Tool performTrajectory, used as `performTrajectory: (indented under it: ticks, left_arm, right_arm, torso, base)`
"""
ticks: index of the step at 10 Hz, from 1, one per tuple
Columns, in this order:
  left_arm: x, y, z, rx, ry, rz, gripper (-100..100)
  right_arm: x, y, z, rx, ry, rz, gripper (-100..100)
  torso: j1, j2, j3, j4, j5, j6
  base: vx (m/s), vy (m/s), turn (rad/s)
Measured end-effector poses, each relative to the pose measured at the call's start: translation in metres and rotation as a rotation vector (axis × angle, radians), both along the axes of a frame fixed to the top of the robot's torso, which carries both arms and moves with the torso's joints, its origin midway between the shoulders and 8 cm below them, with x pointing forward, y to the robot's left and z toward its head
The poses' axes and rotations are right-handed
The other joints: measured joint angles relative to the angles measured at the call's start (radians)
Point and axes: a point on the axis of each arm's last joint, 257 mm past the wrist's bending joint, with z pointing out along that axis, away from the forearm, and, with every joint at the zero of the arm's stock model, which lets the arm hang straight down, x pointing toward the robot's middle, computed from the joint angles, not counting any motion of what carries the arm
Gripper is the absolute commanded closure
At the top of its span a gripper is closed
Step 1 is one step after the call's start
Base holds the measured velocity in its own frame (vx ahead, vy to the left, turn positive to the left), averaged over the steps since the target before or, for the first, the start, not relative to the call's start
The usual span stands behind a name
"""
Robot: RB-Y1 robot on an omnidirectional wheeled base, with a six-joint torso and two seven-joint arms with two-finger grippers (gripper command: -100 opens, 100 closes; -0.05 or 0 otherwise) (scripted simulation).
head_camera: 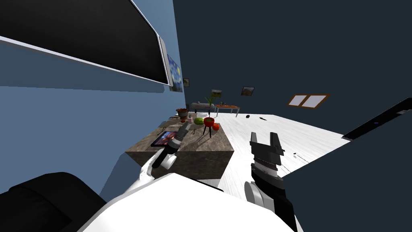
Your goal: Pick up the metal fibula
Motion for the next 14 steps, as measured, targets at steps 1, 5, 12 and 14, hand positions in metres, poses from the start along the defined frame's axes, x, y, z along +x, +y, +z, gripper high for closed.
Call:
performTrajectory:
  ticks: [1,5,12,14]
  left_arm:
    - [0.004,0.001,-0.008,0.023,0.018,-0.004,-100]
    - [0.021,0.001,-0.049,0.137,0.097,-0.029,-100]
    - [0.048,0.025,-0.112,0.356,0.23,-0.048,-100]
    - [0.053,0.035,-0.127,0.389,0.26,-0.041,-100]
  right_arm:
    - [0.0,0.0,0.0,0.0,0.0,0.0,0]
    - [0.0,0.0,0.0,0.0,0.0,0.0,0]
    - [0.0,0.0,0.0,0.0,0.0,0.0,0]
    - [0.0,0.0,0.0,0.0,0.0,0.0,0]
  torso:
    - [0.0,0.0,0.0,0.0,0.0,-0.001]
    - [0.0,0.0,0.0,0.0,0.0,-0.001]
    - [0.0,0.0,0.0,0.0,0.0,0.0]
    - [0.001,-0.001,-0.001,0.0,0.0,-0.001]
  base:
    - [-0.037,-0.014,-0.145]
    - [-0.04,-0.007,-0.139]
    - [-0.038,-0.008,-0.118]
    - [-0.022,-0.008,-0.077]
